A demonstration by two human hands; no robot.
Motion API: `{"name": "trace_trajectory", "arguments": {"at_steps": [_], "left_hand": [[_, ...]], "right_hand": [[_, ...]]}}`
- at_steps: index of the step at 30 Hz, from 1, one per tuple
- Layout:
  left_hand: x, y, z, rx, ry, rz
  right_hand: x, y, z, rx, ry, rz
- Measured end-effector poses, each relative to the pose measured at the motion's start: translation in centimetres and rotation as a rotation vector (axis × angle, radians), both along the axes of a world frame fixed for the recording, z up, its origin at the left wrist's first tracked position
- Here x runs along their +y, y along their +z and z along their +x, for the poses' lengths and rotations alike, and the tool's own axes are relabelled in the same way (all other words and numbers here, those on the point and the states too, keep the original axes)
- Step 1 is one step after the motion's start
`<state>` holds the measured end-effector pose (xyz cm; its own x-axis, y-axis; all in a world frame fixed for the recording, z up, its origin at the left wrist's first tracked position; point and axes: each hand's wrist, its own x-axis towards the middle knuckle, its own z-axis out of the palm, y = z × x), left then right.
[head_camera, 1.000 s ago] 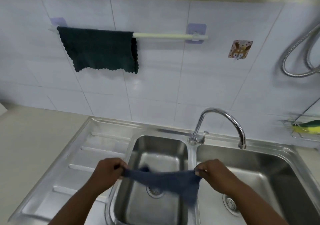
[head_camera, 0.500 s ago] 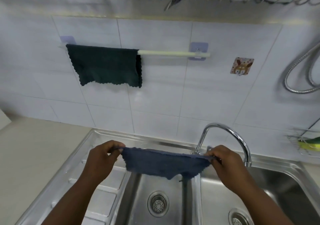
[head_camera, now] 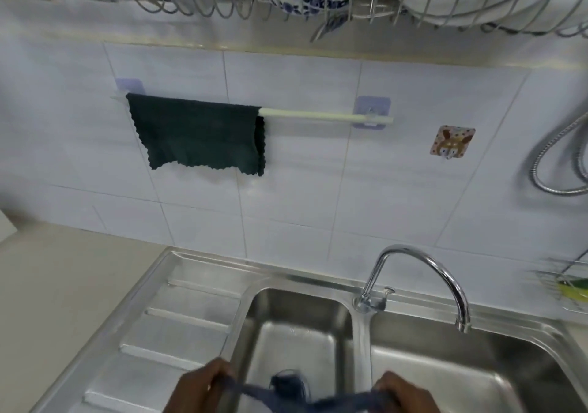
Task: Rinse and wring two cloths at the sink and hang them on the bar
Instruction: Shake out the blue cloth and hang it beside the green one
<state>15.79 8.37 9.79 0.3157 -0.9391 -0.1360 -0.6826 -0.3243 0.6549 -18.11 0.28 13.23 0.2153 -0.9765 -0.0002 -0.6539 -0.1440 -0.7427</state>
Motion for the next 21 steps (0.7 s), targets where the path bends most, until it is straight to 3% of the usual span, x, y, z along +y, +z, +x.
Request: {"name": "trace_trajectory", "arguments": {"at_steps": [2,3,7,11,13,15,21], "left_hand": [[-0.1,0.2,0.3,0.102,0.066,-0.113],[-0.7,1.1,0.5,0.104,0.106,-0.119],[-3.1,4.6,1.0,0.091,0.149,-0.182],[-4.6,8.1,2.6,0.143,0.187,-0.263],[-5.5,10.6,3.0,0.193,0.188,-0.299],[-6.8,13.3,3.3,0.296,0.188,-0.332],[-12.1,21.8,3.8,0.675,0.144,-0.535]], "right_hand": [[-1.3,-0.2,0.3,-0.081,-0.011,0.229],[-2.2,0.3,0.5,-0.1,-0.053,0.243],[-4.8,2.6,1.3,-0.109,-0.007,0.093],[-7.1,5.9,1.4,0.039,-0.003,-0.221],[-7.9,8.2,1.8,0.047,-0.019,-0.271],[-8.7,10.3,2.4,-0.074,-0.052,-0.284],[-13.1,17.7,5.9,-0.702,-0.084,-0.082]]}}
